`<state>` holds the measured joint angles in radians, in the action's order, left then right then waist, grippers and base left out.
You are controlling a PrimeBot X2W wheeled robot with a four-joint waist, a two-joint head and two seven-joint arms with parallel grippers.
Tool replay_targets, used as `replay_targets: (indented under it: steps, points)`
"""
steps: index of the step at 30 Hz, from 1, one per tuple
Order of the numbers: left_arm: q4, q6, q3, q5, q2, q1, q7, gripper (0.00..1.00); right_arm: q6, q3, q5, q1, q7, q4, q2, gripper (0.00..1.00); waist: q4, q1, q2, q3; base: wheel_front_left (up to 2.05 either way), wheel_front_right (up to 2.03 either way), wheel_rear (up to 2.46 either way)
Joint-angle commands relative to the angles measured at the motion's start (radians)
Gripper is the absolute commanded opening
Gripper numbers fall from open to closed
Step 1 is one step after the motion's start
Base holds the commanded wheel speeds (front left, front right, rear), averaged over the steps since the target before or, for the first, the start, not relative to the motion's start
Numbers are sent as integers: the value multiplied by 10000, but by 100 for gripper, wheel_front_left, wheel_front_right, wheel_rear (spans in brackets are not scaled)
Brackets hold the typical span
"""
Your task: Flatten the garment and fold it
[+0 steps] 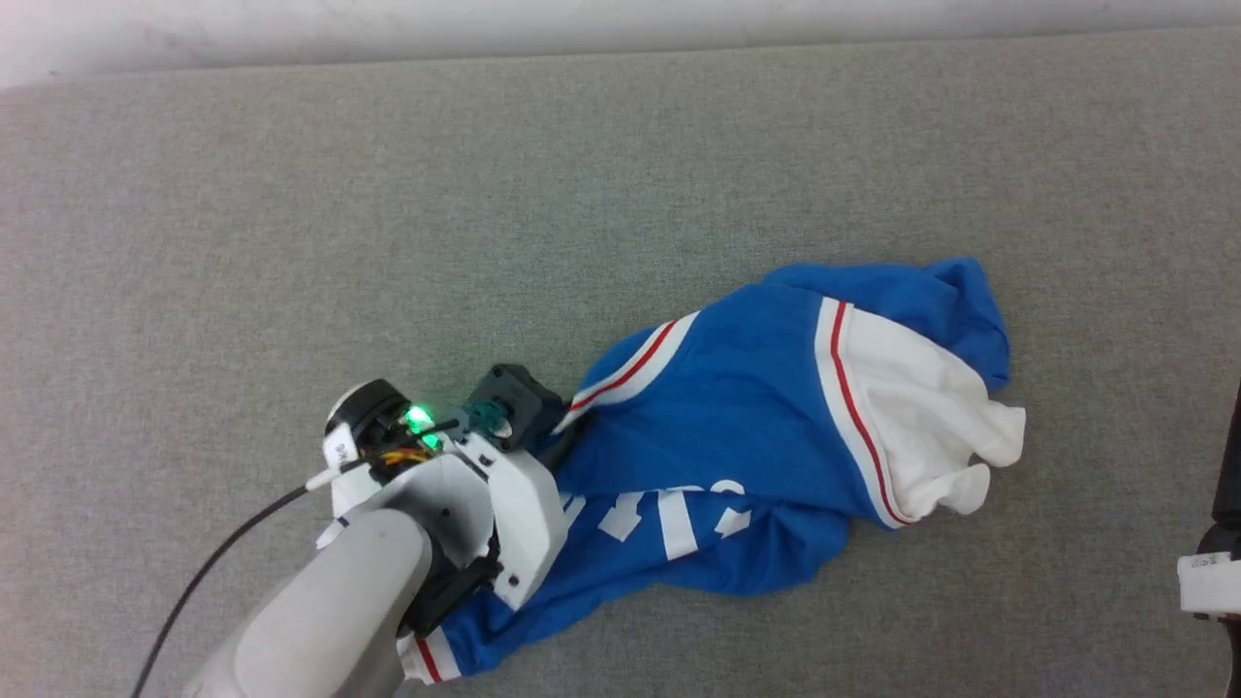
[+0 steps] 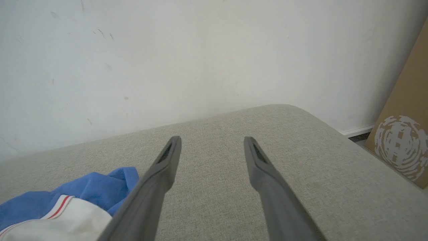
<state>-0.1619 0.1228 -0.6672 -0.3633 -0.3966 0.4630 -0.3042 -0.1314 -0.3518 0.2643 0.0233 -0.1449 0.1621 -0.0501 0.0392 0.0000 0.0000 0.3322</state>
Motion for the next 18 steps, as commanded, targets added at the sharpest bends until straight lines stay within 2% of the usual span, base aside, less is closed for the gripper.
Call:
replay_targets:
  steps: [1,5,9,12,15,16,18]
  points:
    - [-16,18,117,-122,101,189,229,0,7,-29,13,-154,-66,17,-1,100,39,0,0,-32,0,0,0]
    - [683,-242,813,-535,390,766,779,0,7,-100,16,-108,-50,66,-1,100,117,0,0,-10,0,0,0]
    - [1166,-495,1568,-564,170,1763,876,0,7,-1,52,-173,-23,131,-1,100,53,0,0,269,0,0,0]
    - [800,-823,2309,-773,142,2483,1083,0,7,117,78,-310,-17,165,-1,100,-65,0,0,609,0,0,0]
    - [-132,-1155,2881,-720,32,3104,1529,0,7,229,93,-442,-38,147,-1,100,-251,0,0,962,0,0,0]
    - [-525,-1212,2934,-623,-31,3230,1654,30,7,266,93,-481,-54,120,-1,100,-316,0,0,1051,0,0,0]
    - [-1332,-1312,3069,-554,-68,3426,1957,51,7,327,116,-564,-114,67,-1,100,-448,0,0,1207,0,0,0]
